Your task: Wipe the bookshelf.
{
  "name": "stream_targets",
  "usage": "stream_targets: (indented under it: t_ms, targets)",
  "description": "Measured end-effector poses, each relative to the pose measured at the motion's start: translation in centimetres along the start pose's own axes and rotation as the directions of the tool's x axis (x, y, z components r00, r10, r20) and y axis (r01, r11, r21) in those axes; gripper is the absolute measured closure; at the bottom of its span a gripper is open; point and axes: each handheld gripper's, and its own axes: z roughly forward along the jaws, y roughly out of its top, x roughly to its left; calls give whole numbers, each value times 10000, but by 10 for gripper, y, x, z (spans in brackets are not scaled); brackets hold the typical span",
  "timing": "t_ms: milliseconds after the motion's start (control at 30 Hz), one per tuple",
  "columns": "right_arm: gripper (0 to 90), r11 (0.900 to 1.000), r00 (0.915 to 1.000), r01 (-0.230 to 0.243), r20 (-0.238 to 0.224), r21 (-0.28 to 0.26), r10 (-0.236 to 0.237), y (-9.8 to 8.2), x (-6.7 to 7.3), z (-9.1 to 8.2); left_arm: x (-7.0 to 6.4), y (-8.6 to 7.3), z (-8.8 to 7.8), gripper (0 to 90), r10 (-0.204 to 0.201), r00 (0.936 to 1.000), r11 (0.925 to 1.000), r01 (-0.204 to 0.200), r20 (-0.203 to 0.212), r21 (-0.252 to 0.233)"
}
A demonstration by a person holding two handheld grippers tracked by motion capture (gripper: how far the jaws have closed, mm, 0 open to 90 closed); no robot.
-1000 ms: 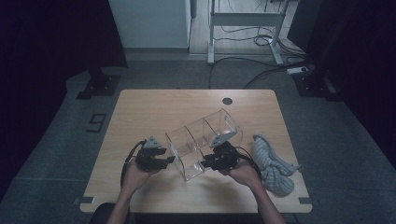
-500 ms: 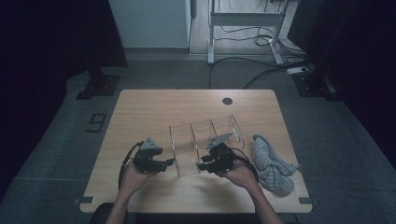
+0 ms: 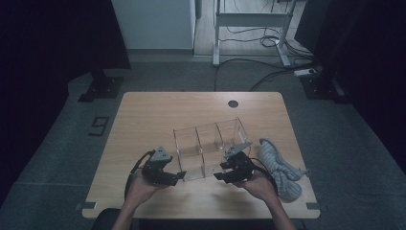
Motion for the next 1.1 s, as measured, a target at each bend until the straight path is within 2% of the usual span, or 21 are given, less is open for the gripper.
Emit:
stream_targets:
  t_ms: [67,167,300,467,633,800,967,1033,1100]
  targets:
    - [474,10000,9999,-91,91,5,91,-4,-2,-4,-2,3,3,253,68,9998,10000,-68,-207,8]
    - [472,9996,9993,-294,227,-21,294,-10,-5,-10,0,3,3,368,52,9995,10000,-53,-303,-24]
    - [471,9984,9981,-546,290,-173,551,-18,-11,-19,3,2,0,447,148,9996,9999,-146,-231,64]
    - [473,9969,9961,-737,463,-276,750,-25,-13,-31,11,3,-2,506,69,9995,9999,-66,-295,114]
    - [474,9938,9936,-975,520,-530,1003,-33,-17,-43,25,1,-3,545,-294,9988,9996,295,-396,28]
    - [484,9890,9872,-1301,839,-704,1358,-39,-25,-52,38,1,-4,565,-574,9960,9983,569,-686,-94]
    - [541,9878,9810,-1193,1414,-1004,1329,-36,-29,-55,37,-2,-8,572,-451,9969,9987,433,-648,-286]
    - [573,9882,9745,-1171,1801,-989,1335,-33,-31,-53,35,-2,-11,598,-436,9973,9985,416,-585,-351]
    - [606,9892,9724,-1151,1930,-908,1309,-30,-32,-50,33,-2,-13,621,-382,9980,9986,363,-504,-381]
